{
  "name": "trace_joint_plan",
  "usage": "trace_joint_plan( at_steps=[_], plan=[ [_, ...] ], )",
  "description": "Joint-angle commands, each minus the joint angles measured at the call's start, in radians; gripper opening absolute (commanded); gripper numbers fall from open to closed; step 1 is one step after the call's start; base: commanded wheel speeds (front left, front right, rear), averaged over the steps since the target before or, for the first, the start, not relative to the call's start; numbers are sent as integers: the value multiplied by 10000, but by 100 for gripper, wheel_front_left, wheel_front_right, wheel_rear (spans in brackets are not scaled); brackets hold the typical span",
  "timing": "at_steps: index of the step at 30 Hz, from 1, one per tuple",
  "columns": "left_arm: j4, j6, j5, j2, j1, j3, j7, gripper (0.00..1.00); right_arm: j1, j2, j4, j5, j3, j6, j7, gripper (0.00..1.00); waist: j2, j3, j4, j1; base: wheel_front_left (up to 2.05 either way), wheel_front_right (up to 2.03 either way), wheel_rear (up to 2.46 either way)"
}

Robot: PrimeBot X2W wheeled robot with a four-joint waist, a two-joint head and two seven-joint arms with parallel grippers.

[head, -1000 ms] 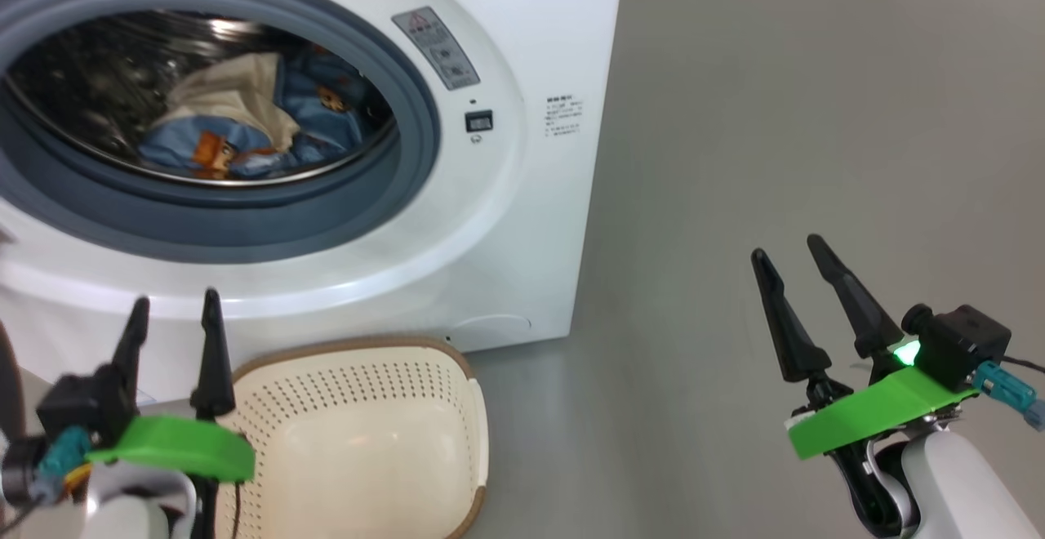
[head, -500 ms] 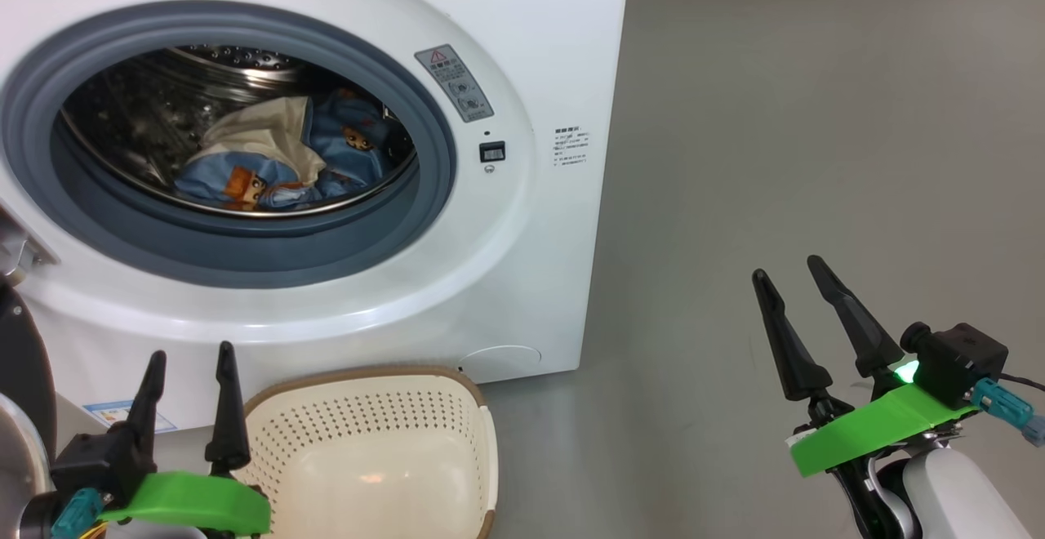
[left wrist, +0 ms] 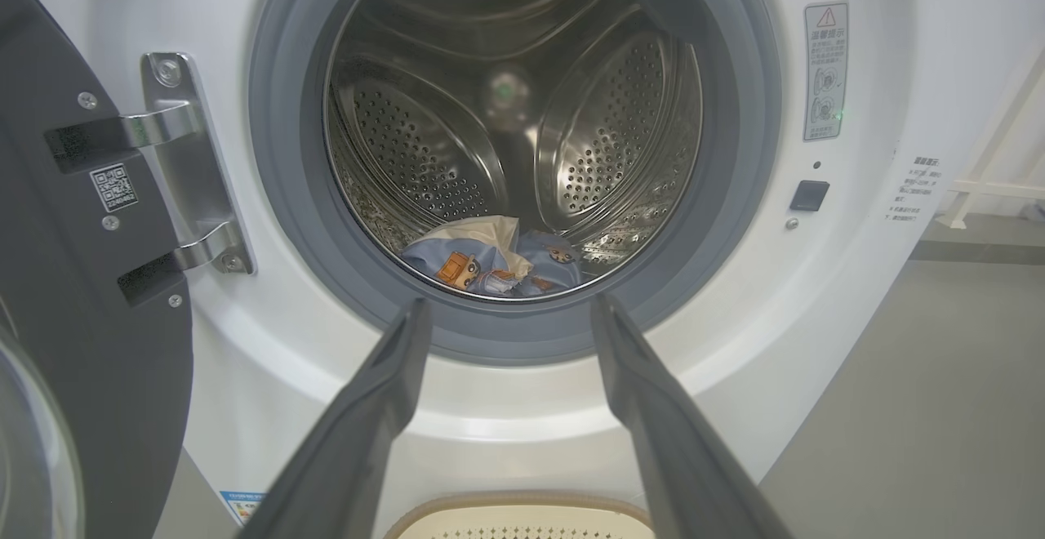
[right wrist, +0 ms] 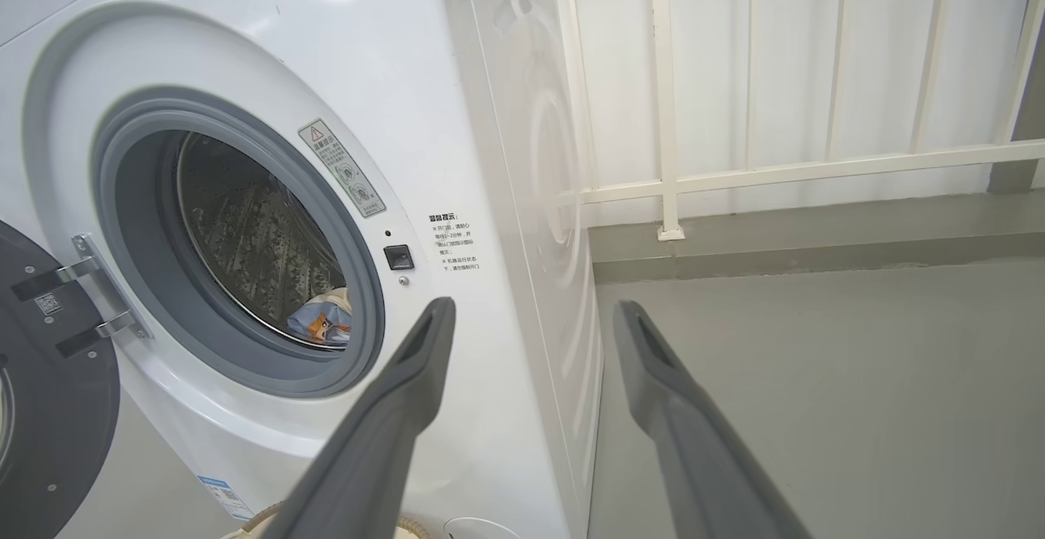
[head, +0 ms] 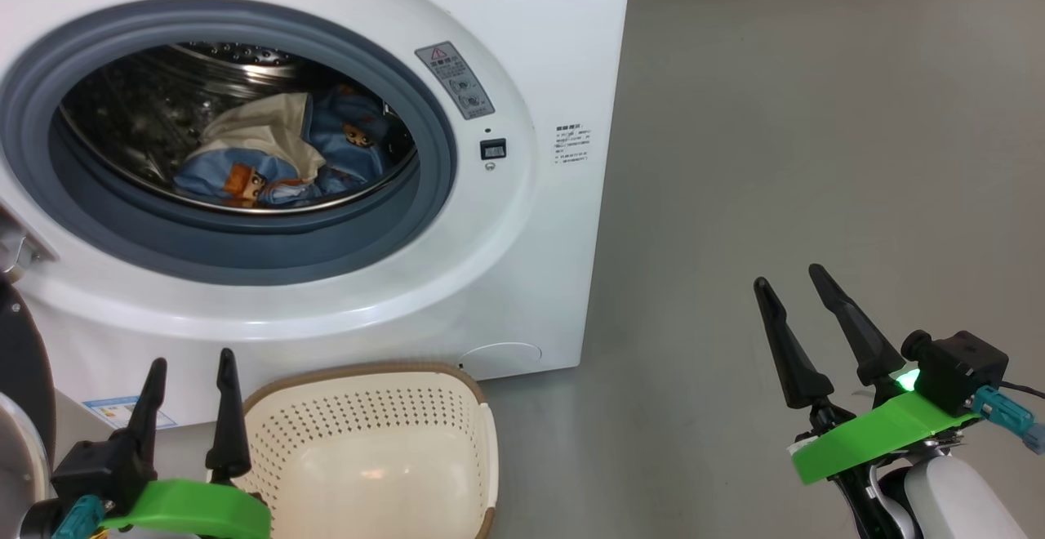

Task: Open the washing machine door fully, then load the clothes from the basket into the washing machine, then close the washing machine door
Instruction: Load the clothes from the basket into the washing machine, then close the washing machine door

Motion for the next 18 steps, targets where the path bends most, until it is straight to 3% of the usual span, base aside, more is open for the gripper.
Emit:
trace_joint_plan(
  at_steps=[1,18],
  plan=[
    [-218,-2,91,198,-238,328,-63,100,-45,-89,-245,-119,125,16,-46,100,0,7,7,0,0,0,0],
    [-238,-52,114,216,-302,366,-63,100,-97,-83,-240,-151,128,16,-46,100,0,100,27,0,0,0,0]
  ],
)
